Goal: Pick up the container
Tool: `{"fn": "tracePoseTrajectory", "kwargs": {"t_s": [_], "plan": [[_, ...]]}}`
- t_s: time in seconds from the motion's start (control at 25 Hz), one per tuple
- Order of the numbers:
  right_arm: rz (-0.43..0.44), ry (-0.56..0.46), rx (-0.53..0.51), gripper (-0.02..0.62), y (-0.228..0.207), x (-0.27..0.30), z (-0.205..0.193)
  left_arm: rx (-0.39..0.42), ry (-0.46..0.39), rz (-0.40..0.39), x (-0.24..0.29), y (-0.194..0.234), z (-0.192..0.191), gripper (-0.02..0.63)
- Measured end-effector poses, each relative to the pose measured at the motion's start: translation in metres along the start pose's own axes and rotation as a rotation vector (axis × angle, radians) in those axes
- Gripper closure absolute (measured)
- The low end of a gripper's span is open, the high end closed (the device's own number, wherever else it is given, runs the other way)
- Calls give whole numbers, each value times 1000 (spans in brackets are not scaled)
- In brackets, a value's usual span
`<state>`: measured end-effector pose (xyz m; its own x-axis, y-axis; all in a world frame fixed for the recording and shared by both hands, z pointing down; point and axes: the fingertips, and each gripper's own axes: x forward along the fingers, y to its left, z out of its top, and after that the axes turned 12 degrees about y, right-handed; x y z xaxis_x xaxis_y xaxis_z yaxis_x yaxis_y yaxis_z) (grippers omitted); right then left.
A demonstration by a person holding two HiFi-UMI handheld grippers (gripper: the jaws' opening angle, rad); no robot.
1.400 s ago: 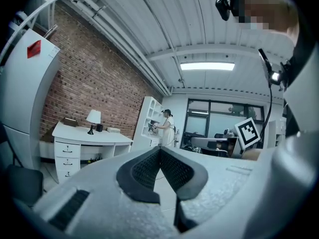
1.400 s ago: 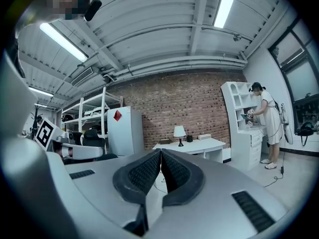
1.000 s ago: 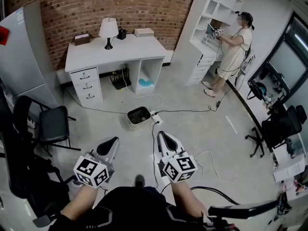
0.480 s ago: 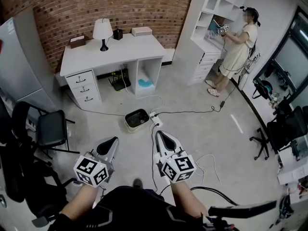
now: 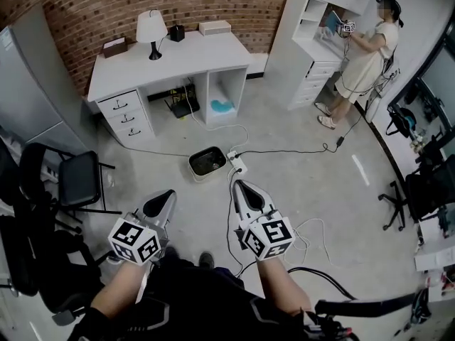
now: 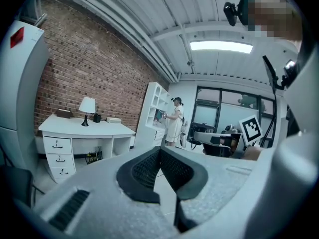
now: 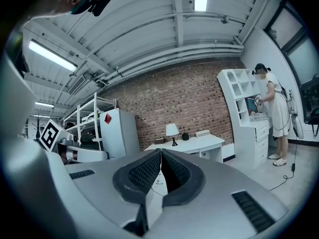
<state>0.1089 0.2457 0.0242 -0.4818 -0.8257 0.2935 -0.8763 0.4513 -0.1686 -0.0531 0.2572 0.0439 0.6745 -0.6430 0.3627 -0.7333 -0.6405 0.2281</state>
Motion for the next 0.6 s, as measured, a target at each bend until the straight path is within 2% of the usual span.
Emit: {"fn": "tracePoseTrajectory", "kwargs": {"t_s": [0.24,0.6], "plan": [[-2,33,0,588,-7,40,-12,-16,5,-10,27,40,-5,597],[-58,76,-18,588,-35,127,-1,-27,41,-53,89,128,9,597]]}}
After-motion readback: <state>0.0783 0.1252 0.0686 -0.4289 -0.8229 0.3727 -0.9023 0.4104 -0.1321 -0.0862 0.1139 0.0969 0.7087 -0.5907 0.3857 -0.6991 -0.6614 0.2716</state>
